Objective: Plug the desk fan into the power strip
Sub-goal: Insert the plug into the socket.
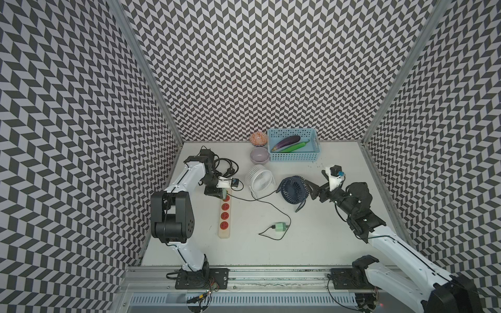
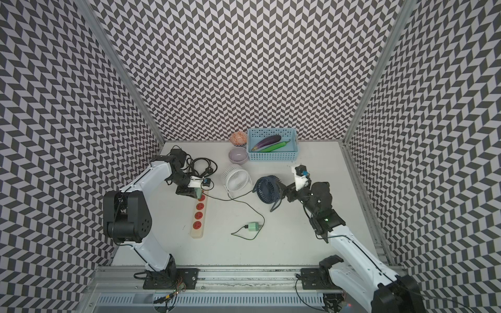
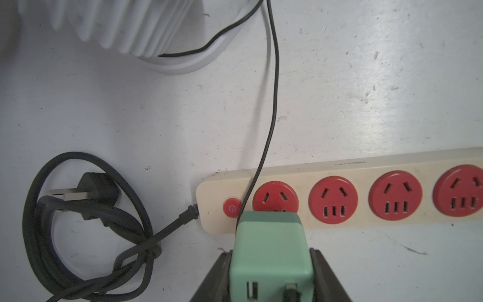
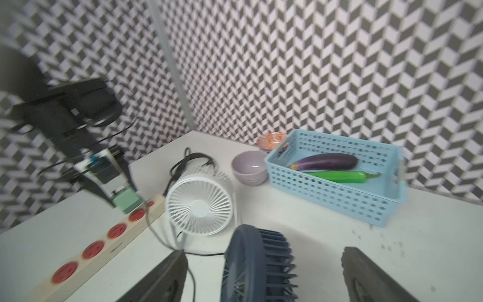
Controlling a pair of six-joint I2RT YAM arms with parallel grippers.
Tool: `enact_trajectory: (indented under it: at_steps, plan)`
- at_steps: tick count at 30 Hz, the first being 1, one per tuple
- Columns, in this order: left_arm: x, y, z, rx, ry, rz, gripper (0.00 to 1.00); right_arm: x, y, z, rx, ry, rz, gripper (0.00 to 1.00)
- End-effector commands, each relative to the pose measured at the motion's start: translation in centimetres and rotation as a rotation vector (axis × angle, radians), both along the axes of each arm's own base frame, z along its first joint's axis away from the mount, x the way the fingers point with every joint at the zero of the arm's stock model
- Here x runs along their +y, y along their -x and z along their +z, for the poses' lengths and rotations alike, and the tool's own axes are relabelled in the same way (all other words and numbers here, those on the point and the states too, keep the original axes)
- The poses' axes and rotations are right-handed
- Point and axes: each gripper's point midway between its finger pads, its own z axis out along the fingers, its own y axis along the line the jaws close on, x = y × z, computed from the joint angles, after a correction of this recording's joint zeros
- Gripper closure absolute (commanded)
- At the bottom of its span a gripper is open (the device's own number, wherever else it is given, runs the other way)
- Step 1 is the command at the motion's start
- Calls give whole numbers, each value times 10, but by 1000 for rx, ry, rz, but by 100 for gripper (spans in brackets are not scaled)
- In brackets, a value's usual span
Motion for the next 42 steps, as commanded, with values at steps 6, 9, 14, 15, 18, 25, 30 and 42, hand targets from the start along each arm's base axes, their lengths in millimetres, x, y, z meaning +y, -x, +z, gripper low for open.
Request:
enact_trajectory:
  at_steps: [6,9,14,15,18,25,30,42]
  plan:
    - [6,12,-2,82,32,4,100,130,51,23,-198,26,452,14]
    - [6,12,-5,90,32,10,100,175,62,1,-189,95,573,21]
    - [7,12,-10,95,30,7,100,224,63,-30,-185,174,671,25]
    - [8,11,-10,89,21,9,100,234,63,-39,-173,187,690,25]
    - [10,10,-8,77,17,12,100,252,55,-55,-139,201,715,27]
    - [7,11,-4,76,34,22,100,276,32,-101,-31,230,705,36]
    - [5,14,0,82,52,56,100,276,25,-114,21,210,682,37]
    - [3,23,-6,115,75,85,100,244,26,-64,-39,119,618,35]
